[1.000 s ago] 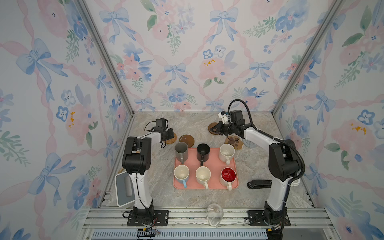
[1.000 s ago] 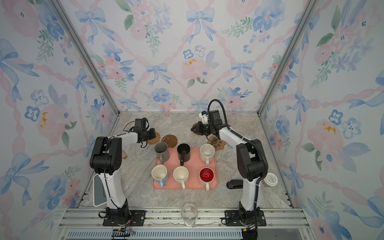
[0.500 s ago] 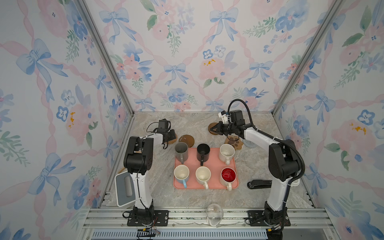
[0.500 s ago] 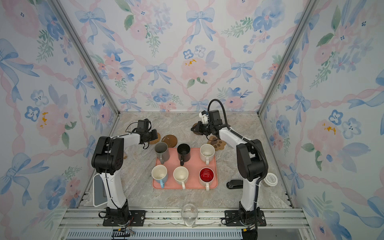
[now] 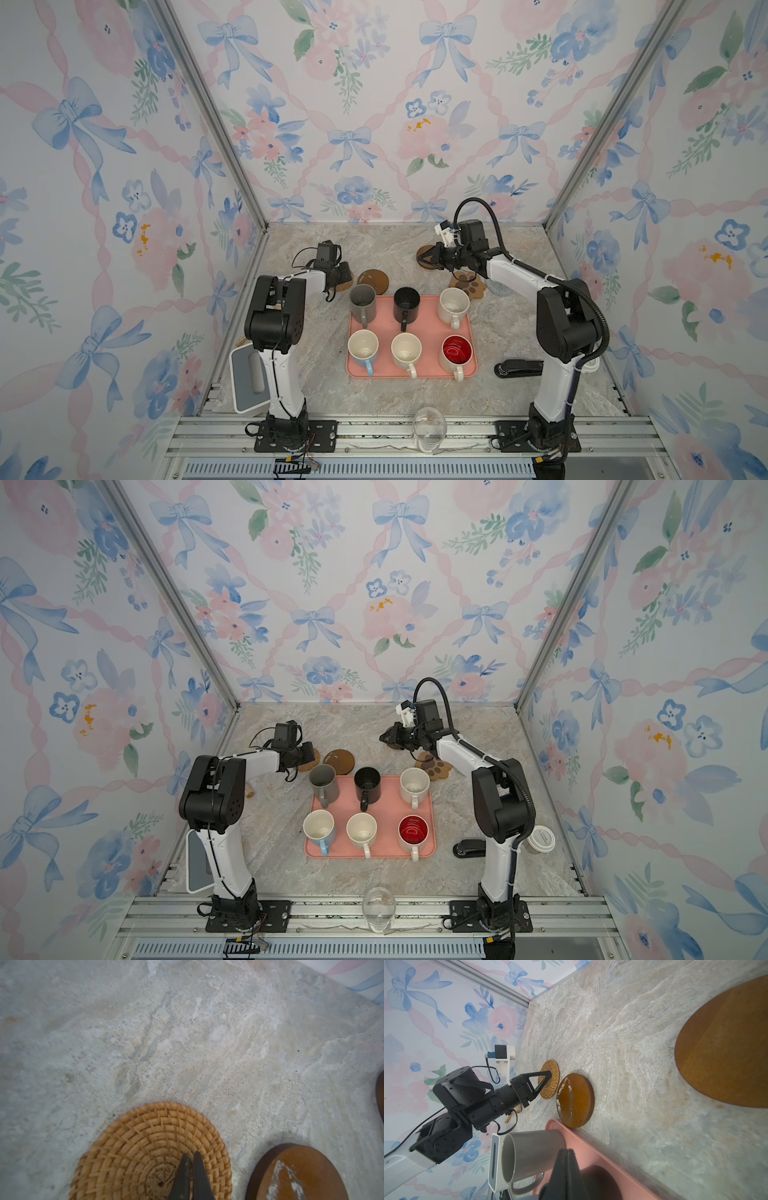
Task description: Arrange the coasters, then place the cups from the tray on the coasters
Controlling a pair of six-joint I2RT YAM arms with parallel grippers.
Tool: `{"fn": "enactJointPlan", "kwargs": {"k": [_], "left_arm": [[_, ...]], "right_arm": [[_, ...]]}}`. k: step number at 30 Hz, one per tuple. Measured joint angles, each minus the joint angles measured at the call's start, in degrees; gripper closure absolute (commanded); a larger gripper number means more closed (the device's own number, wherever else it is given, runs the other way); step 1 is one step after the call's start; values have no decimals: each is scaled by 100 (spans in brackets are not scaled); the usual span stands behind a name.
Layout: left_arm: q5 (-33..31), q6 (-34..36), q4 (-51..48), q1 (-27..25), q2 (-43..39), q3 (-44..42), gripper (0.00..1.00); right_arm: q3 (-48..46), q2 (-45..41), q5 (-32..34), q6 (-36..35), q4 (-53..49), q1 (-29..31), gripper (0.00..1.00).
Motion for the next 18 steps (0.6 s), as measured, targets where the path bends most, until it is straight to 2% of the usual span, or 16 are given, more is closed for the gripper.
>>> {"fn": "enactJointPlan", "kwargs": {"k": [18], "left_arm": [[-17,-35,-280,-39,-205,-120,100]], "right_arm": [[-2,0,-48,-4,68,0,100]]}}
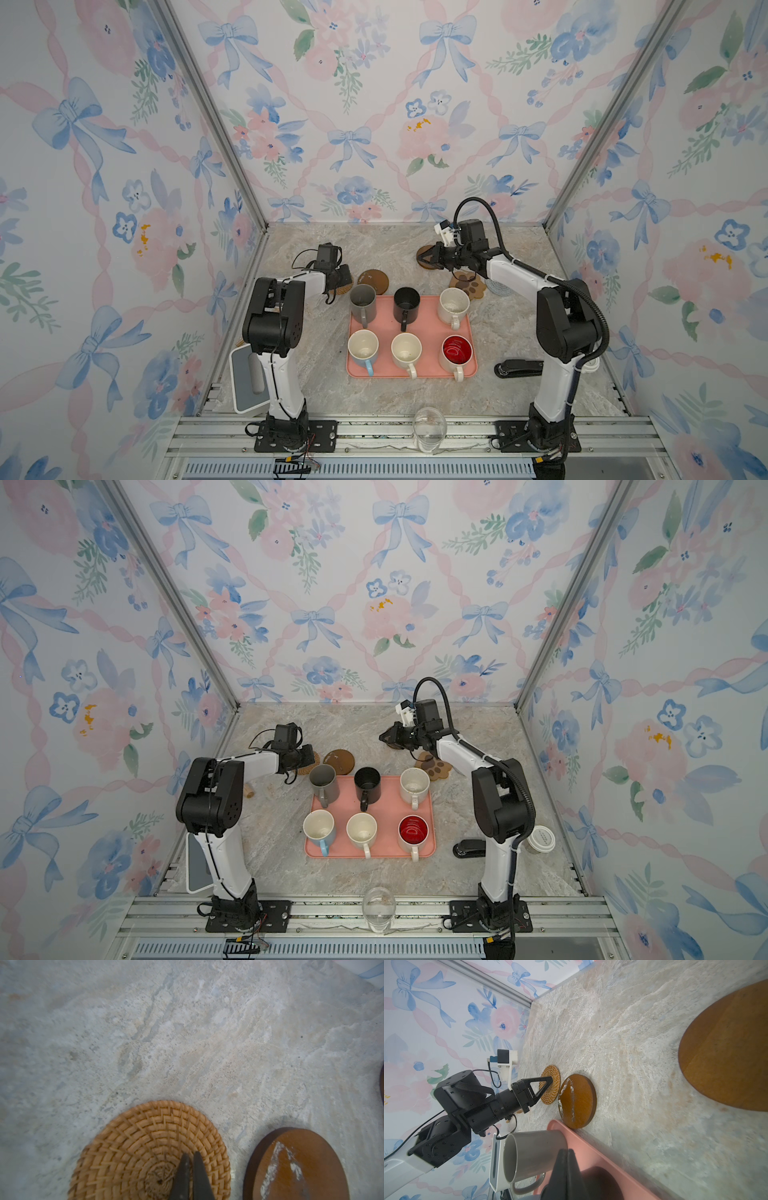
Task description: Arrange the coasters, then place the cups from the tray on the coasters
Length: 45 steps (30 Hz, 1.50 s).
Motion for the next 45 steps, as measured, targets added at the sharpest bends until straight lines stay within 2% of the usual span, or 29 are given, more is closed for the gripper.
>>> {"fn": "enactJointPlan", "kwargs": {"k": [13,16,19,27,35,45], "left_arm": [[-22,0,-240,-116,-101,374,100],[-24,0,-229,-190,-258,439,100],[-70,-2,-210,-282,-533,433,100],[-181,-44,127,-450,-1858,-87,100],[-254,-131,518,-573,-3425,-1095,100],[-229,-334,1056,-804,-4841,-2498,100]], "right_arm": [[136,2,7,-166,-291,-109,100],[413,101,2,-168,-422,-234,100],[1117,505,13,-197,-660,-422,100],[2822,1845,348,-461,-1580,-708,100],[3248,2566,643,-201,-1613,-791,100],[4234,3381,944,352,-1381,-866,100]]}}
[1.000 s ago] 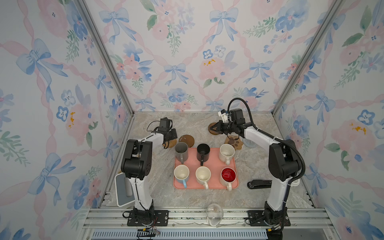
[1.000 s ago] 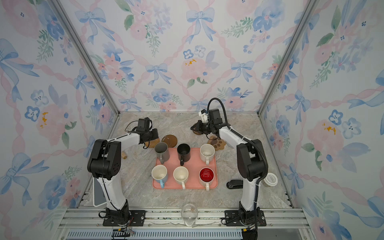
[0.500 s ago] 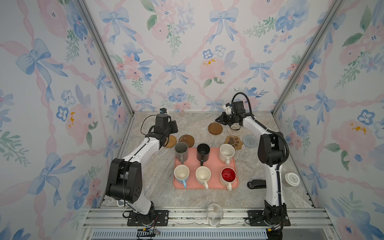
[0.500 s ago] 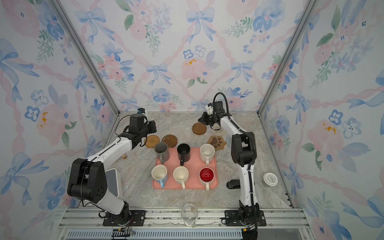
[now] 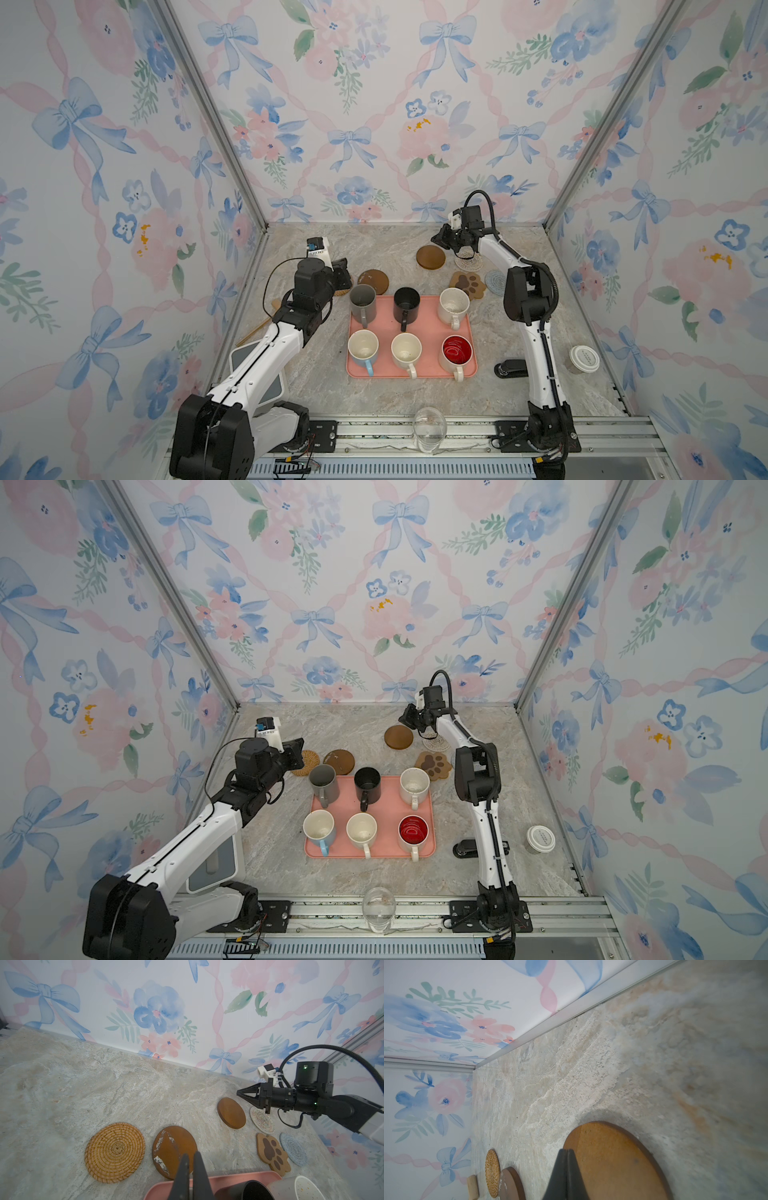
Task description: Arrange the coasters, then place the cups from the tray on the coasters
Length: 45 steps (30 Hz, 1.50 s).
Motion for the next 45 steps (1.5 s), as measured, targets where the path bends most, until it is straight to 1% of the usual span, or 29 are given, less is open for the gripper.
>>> {"fn": "enactJointPlan", "kwargs": {"k": [4,12,17,23,34,41,45], "left_arm": [[83,-96,68,-140,-426,-365,100],[234,-166,210,-459,-1126,-649,100],[164,-267,232,-621,-1456,-903,100],[59,-332,229,-658,-1676,-977,100],[44,-459,234,-739,-1886,-1128,100],[85,-455,236,-807,-1996,-1248,100],[74,-457,240,-859,-2124,-1491,100]], "right_arm": [[306,278,98,238,33,-31,100],[1110,798,354,487,-155,-92,100],[1178,894,376,538,-315,-181,100],[1226,1016,354,525,-566,-234,100],[1237,1045,44,225,-778,-216,100],[1248,1043,-144,-232,-964,-184,100],[1268,1012,-216,-599,-1220,-131,100]]}}
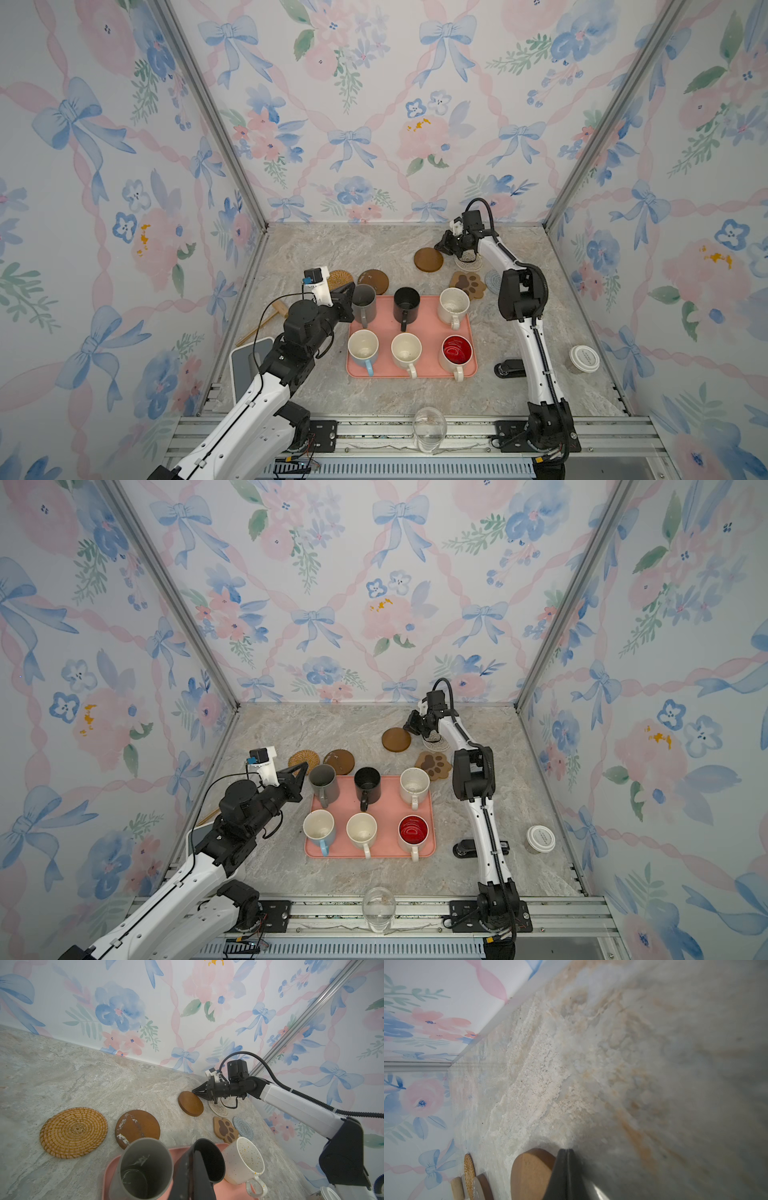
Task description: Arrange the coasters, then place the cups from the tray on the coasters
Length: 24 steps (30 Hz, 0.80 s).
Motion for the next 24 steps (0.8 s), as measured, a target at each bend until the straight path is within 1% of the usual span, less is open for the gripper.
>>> {"fn": "enactJointPlan", "kwargs": {"k": [6,11,17,24], "left_arm": [[-85,2,37,-50,-184,-310,100],[-153,2,72,-61,-332,-398,100],[-216,4,129,-61,-470,-466,100],[-254,7,131,-61,-468,-518,100]], "right_arm": [[35,-81,-44,-529,-531,127,100],[35,-153,-42,-826,-907,251,100],[-11,-238,-37,-1005,-1224,372,100],[-472,-529,-42,-1158,-1377,470,100]]}}
